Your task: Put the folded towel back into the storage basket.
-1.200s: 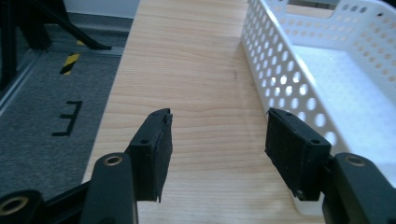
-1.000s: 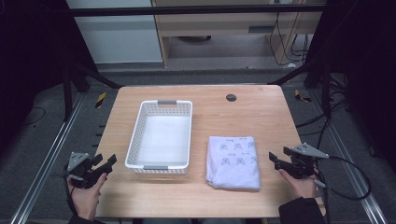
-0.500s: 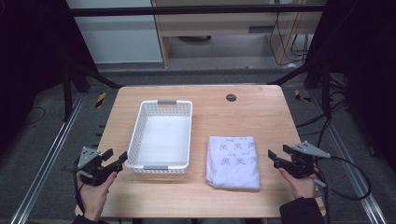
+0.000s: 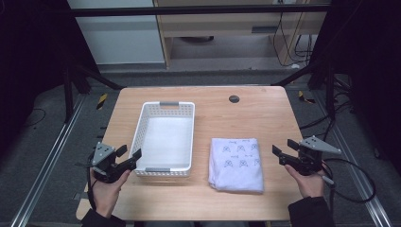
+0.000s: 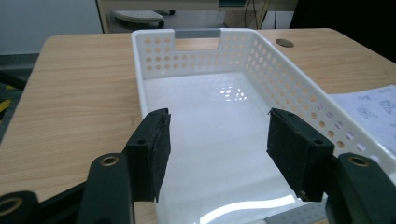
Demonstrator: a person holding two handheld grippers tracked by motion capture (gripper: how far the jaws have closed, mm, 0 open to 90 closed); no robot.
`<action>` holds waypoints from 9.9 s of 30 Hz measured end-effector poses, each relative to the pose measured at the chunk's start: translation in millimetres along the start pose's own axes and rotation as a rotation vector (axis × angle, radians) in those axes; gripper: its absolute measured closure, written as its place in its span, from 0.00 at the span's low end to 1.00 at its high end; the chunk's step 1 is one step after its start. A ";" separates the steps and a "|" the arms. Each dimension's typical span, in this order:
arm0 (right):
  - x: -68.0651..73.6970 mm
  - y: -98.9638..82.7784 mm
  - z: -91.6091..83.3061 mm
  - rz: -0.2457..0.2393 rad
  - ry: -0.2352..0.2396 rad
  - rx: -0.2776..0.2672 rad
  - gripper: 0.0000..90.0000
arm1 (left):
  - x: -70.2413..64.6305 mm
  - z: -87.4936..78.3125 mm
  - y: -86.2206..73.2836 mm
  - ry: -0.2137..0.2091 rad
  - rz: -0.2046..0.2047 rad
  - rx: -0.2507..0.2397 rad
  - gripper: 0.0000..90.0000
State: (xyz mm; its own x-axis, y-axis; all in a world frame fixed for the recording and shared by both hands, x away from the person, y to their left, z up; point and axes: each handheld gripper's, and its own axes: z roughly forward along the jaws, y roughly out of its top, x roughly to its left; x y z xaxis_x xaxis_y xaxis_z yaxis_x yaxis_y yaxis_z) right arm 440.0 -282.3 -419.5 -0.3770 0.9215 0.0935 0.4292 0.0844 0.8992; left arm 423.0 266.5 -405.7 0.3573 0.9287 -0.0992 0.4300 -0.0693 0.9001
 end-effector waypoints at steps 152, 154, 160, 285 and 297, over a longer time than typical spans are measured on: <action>19.1 -30.9 108.2 -0.046 0.037 0.276 0.35 | -201.5 130.8 -66.7 -0.214 0.171 0.290 0.35; 19.1 -31.4 108.9 -0.046 0.033 0.279 0.36 | -201.2 131.3 -67.2 -0.215 0.161 0.293 0.35; 19.6 -34.1 112.1 -0.025 0.038 0.308 0.38 | -203.3 131.6 -68.1 -0.217 0.148 0.301 0.40; 142.6 118.6 87.9 -0.074 0.207 -0.080 0.82 | -95.8 17.8 54.7 -0.157 0.183 -0.001 0.82; 168.6 126.2 106.5 -0.097 0.234 -0.086 0.82 | -69.3 7.0 53.5 -0.117 0.161 -0.010 0.82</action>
State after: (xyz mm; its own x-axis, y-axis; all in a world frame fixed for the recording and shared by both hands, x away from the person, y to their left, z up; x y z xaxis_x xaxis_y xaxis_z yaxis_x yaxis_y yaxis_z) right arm 518.1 -76.0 -335.7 -0.5966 0.7972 0.0926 0.3142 0.1258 0.9410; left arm 427.0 195.8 -353.6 0.5148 0.8573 -0.0021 0.3521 -0.2092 0.9123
